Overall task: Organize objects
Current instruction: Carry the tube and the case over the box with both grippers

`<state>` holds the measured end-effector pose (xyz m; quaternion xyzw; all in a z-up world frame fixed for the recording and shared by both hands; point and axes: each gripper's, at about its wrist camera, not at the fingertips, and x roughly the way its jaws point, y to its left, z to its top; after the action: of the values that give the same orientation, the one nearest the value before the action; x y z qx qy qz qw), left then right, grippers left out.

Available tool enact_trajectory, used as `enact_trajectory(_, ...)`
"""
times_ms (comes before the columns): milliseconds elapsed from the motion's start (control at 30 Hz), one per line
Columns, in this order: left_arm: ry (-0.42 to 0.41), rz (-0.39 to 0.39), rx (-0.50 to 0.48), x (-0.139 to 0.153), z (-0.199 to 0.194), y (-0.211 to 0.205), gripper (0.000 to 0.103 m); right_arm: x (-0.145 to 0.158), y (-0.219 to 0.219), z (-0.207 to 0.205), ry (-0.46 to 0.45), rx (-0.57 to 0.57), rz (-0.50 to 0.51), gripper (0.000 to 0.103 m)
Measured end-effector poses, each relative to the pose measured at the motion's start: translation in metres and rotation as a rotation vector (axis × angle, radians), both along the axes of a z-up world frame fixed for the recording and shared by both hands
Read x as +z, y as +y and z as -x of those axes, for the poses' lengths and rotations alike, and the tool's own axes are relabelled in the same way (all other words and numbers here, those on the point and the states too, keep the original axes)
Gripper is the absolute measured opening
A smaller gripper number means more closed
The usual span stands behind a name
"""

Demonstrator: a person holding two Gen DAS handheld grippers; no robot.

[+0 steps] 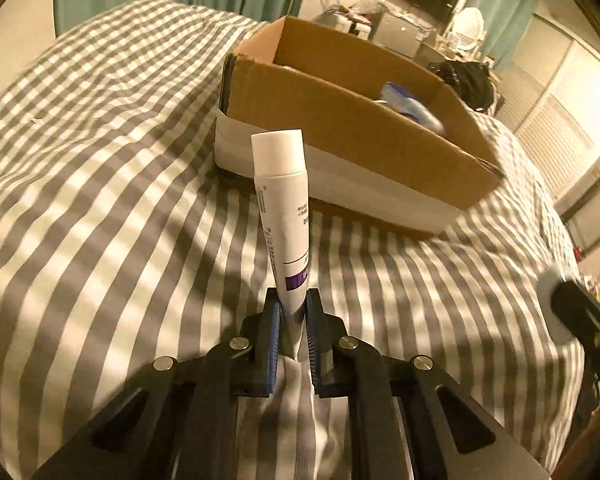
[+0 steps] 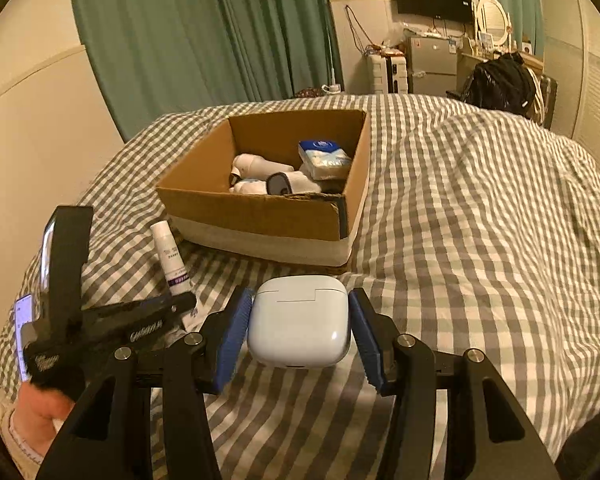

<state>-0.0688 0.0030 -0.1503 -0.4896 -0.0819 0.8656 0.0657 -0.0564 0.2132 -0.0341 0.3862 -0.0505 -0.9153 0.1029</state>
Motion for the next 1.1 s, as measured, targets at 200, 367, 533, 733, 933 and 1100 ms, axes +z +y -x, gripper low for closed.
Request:
enact_trajectory(200,0.063,-0.001,-0.032,0.026,-0.024,-0.011,0.011,0.017,-0.011,-0.011,0.036,0.002,-0.015,0.05)
enact_trajectory(367,0.176,0.022,-0.058,0.066,-0.027,-0.005,0.011,0.033,-0.021,-0.014,0.075,0.019,-0.034,0.05)
enact_trajectory(533,0.262,0.029,-0.076,0.096,-0.016,-0.002,0.011,0.047,-0.028,-0.009,0.104,0.036,-0.051,0.05)
enact_trajectory(733,0.304,0.034,-0.077,0.118,0.013,0.0,0.011,0.067,-0.03,0.011,0.142,0.047,-0.076,0.05)
enact_trajectory(933,0.318,0.07,-0.078,0.125,0.057,0.009,0.011,0.09,-0.028,0.043,0.184,0.044,-0.079,0.05)
enact_trajectory(1100,0.306,0.091,-0.085,0.12,0.097,0.017,0.011,0.099,-0.027,0.079,0.196,0.046,-0.062,0.05)
